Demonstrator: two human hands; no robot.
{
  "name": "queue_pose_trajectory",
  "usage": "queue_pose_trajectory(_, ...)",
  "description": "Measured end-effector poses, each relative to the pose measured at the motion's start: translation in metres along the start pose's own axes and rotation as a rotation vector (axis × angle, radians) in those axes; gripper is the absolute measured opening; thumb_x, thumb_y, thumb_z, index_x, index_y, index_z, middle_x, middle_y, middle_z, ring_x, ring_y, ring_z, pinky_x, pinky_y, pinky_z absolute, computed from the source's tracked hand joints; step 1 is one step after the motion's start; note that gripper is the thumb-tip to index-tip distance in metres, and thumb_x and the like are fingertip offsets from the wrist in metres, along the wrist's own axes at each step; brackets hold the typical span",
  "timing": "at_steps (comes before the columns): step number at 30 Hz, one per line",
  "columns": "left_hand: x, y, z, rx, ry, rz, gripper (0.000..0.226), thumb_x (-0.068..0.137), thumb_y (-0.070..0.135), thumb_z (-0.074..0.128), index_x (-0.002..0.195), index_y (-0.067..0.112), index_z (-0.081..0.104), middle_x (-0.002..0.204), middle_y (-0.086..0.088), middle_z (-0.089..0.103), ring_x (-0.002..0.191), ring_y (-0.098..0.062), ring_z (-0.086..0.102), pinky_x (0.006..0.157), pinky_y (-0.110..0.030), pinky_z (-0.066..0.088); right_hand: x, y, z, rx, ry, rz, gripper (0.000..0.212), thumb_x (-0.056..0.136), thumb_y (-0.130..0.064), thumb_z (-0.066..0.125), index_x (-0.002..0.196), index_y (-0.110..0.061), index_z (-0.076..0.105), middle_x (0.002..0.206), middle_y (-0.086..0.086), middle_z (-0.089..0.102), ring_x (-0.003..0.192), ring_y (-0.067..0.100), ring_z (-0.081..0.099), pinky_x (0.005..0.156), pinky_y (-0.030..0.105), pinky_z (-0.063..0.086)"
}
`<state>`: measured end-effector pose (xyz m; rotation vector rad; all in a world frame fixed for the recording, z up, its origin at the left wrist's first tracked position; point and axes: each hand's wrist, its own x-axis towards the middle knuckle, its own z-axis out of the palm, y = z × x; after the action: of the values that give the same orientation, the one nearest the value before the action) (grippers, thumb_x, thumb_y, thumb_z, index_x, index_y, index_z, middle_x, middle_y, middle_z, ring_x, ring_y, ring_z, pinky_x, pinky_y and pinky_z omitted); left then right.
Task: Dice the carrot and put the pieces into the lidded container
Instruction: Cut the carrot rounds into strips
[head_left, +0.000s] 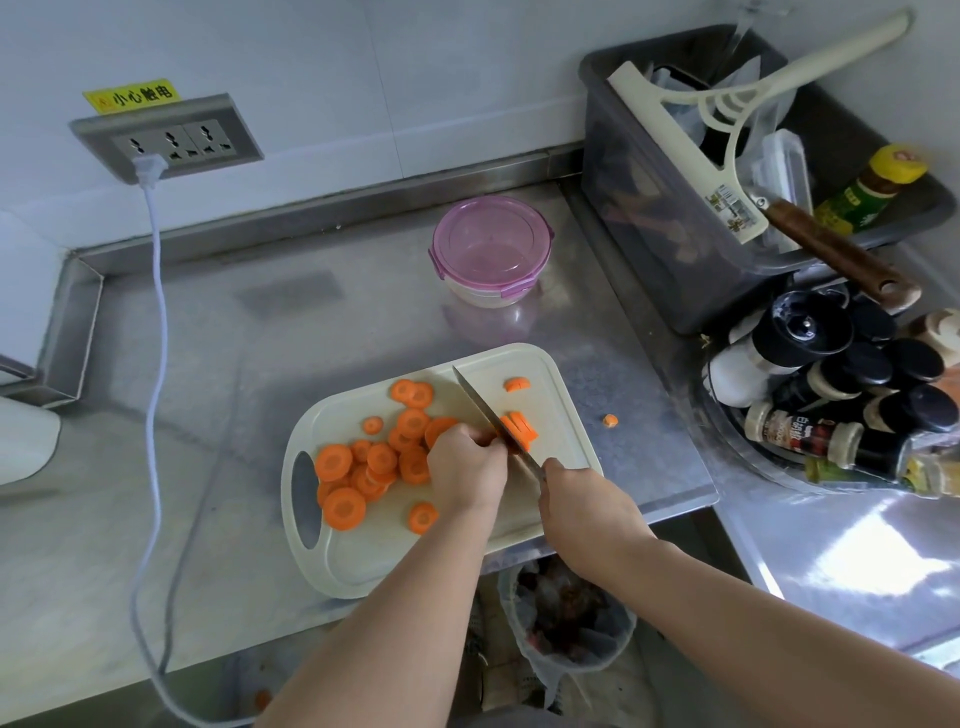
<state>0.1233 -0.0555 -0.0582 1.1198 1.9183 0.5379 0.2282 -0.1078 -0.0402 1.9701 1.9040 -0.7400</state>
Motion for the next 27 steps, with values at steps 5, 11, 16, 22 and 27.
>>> queue_pose_trajectory(5, -0.001, 0.002, -0.001, 0.021, 0.003, 0.008, 0.011, 0.086, 0.014, 0.061, 0.093, 0.007, 0.068, 0.087, -0.002, 0.065, 0.077, -0.013, 0.053, 0.065, -0.021, 0.036, 0.008, 0.002, 0.006, 0.058, 0.035, 0.032, 0.03, 0.095, -0.007, 0.041, 0.124, -0.013, 0.04, 0.081, 0.001, 0.047, 0.068, 0.022, 0.052, 0.055, 0.031, 0.04)
queue_pose_trajectory(11, -0.002, 0.001, -0.003, 0.006, -0.02, 0.035, 0.01, 0.087, 0.016, 0.064, 0.092, 0.01, 0.069, 0.084, 0.003, 0.064, 0.079, -0.01, 0.055, 0.069, -0.019, 0.037, 0.005, 0.013, -0.002, 0.173, 0.112, -0.017, 0.025, 0.103, -0.023, 0.029, 0.118, -0.016, 0.047, 0.082, 0.004, 0.055, 0.077, 0.027, 0.062, 0.063, 0.036, 0.05)
queue_pose_trajectory(16, 0.008, -0.009, -0.018, -0.168, 0.031, 0.053, 0.007, 0.087, 0.017, 0.06, 0.082, 0.016, 0.065, 0.076, -0.003, 0.071, 0.078, -0.021, 0.069, 0.08, -0.036, 0.055, -0.008, 0.039, -0.014, 0.073, 0.252, -0.129, 0.026, 0.102, -0.03, 0.03, 0.116, -0.019, 0.049, 0.076, -0.002, 0.052, 0.069, 0.027, 0.055, 0.056, 0.03, 0.036)
queue_pose_trajectory(22, 0.0, 0.015, -0.083, -0.261, 0.352, 0.402, 0.003, 0.091, 0.02, 0.059, 0.093, 0.02, 0.061, 0.081, 0.012, 0.063, 0.076, 0.0, 0.059, 0.071, -0.016, 0.042, -0.019, 0.074, -0.003, -0.181, 0.524, -0.336, 0.029, 0.085, -0.034, 0.045, 0.087, -0.019, 0.069, 0.055, -0.006, 0.058, 0.037, 0.022, 0.046, 0.031, 0.029, 0.039)
queue_pose_trajectory(27, -0.031, 0.017, -0.067, 0.475, -0.3, 0.954, 0.057, 0.072, 0.059, 0.061, 0.122, 0.031, 0.056, 0.121, 0.014, 0.057, 0.115, -0.006, 0.05, 0.099, -0.026, 0.038, -0.02, 0.08, -0.004, -0.334, 0.588, -0.509, 0.048, 0.046, -0.036, 0.091, 0.087, -0.019, 0.073, 0.056, -0.008, 0.059, 0.035, 0.02, 0.046, 0.04, 0.019, 0.03)
